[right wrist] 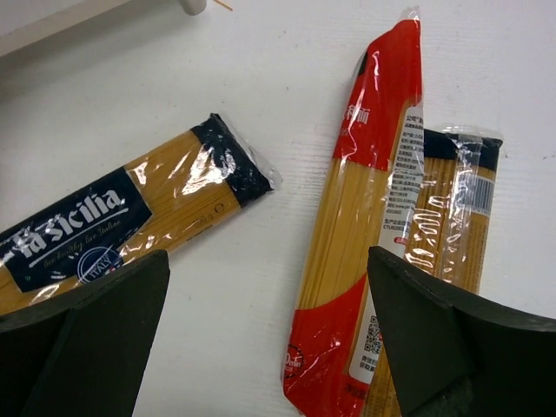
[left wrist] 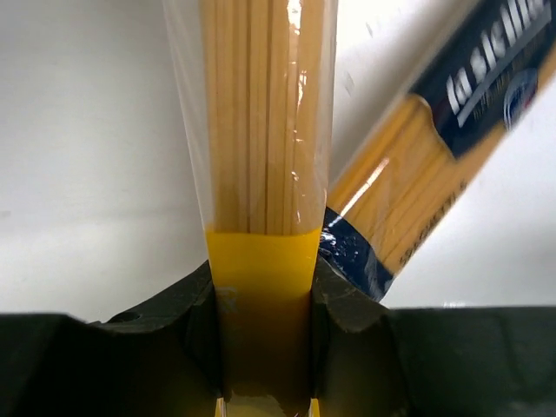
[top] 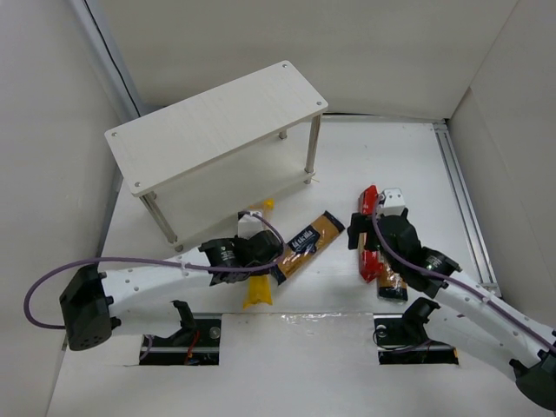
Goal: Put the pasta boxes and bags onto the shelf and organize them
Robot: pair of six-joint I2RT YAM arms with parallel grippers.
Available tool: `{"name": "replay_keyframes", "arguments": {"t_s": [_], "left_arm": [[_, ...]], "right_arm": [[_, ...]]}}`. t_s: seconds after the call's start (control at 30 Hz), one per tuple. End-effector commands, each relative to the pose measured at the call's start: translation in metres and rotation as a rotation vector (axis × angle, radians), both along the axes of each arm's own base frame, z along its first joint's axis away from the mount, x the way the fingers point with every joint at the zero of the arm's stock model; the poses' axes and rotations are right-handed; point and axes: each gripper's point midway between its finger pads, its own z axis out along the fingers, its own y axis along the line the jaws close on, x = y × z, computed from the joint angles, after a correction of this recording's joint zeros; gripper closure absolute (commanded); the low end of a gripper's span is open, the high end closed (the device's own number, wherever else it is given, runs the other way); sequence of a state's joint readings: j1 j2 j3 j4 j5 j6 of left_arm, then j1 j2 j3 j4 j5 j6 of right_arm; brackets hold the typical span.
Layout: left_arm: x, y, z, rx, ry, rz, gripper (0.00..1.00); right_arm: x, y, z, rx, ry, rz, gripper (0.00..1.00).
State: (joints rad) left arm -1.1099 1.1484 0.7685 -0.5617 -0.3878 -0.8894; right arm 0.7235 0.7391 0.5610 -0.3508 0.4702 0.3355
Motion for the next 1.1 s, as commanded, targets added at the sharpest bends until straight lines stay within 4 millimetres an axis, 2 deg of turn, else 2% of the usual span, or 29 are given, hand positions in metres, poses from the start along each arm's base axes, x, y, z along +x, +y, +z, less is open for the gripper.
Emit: {"name": "replay_keyframes", "arguments": {"t_s": [0.0,0.07,0.13,0.17,0.2,0.23,0.3,0.4,0.43,0.5,0.6,0.63,0.67,0.73,0.77,0.87,0.9,0.97,1.0,1.03,1.07], "left_arm": [[0.053,0.006,0.068,-0.173,-0.223,0.364,1.0],[0.054,0.017,0.065,-0.135,-0.225,0.442,1.0],[0.062,0.023,0.076,-0.177,-0.255,0.576,1.0],[0.06,0.034,0.071,-0.117,-0.26,0.613,1.0],[0.069,0.04,0.082,-0.117,-0.323,0.661,1.0],[0.075,0.044,0.084,-0.116,-0.348,0.705,1.0],[0.091,0.047,0.084,-0.095,-0.363,0.745,1.0],[0.122,0.062,0.077,-0.085,-0.339,0.821,1.0],[0.131,0.078,0.071,-0.06,-0.336,0.883,1.0],[0.141,0.093,0.072,-0.057,-0.364,0.954,1.0],[0.167,0.104,0.083,-0.07,-0.432,0.965,1.0],[0.18,0.101,0.1,-0.144,-0.488,0.975,1.0],[0.182,0.108,0.1,-0.085,-0.517,0.935,1.0],[0.189,0.115,0.109,-0.098,-0.566,0.934,1.0],[0.197,0.117,0.121,-0.146,-0.609,0.944,1.0],[0.209,0.142,0.115,-0.135,-0.579,0.973,1.0],[0.212,0.154,0.107,-0.116,-0.549,0.996,1.0],[0.21,0.162,0.098,-0.087,-0.502,1.022,1.0],[0.213,0.16,0.094,-0.073,-0.482,1.014,1.0],[0.214,0.161,0.091,-0.064,-0.466,1.016,0.86],[0.214,0.16,0.087,-0.06,-0.453,1.01,0.78]], "right_arm": [[0.011,0.012,0.022,0.069,-0.07,0.018,0.0],[0.011,0.015,0.025,0.082,-0.076,0.029,0.0],[0.012,0.019,0.024,0.087,-0.074,0.04,0.0],[0.013,0.019,0.021,0.079,-0.065,0.04,0.0],[0.014,0.02,0.023,0.085,-0.072,0.04,0.0],[0.014,0.02,0.02,0.079,-0.065,0.04,0.0],[0.014,0.022,0.017,0.07,-0.056,0.055,0.0],[0.013,0.024,0.014,0.066,-0.045,0.063,0.0],[0.013,0.024,0.014,0.066,-0.045,0.063,0.0],[0.013,0.024,0.014,0.066,-0.045,0.063,0.0],[0.014,0.024,0.016,0.062,-0.054,0.068,0.0],[0.016,0.026,0.018,0.062,-0.054,0.068,0.0],[0.016,0.026,0.018,0.062,-0.054,0.068,0.0],[0.016,0.026,0.015,0.057,-0.047,0.067,0.0],[0.016,0.026,0.015,0.057,-0.047,0.067,0.0],[0.017,0.026,0.013,0.051,-0.04,0.067,0.0],[0.017,0.025,0.013,0.047,-0.043,0.059,0.0],[0.017,0.025,0.013,0.047,-0.043,0.059,0.0],[0.017,0.025,0.013,0.047,-0.043,0.059,0.0],[0.017,0.025,0.013,0.047,-0.043,0.059,0.0],[0.017,0.025,0.013,0.047,-0.043,0.059,0.0]]}}
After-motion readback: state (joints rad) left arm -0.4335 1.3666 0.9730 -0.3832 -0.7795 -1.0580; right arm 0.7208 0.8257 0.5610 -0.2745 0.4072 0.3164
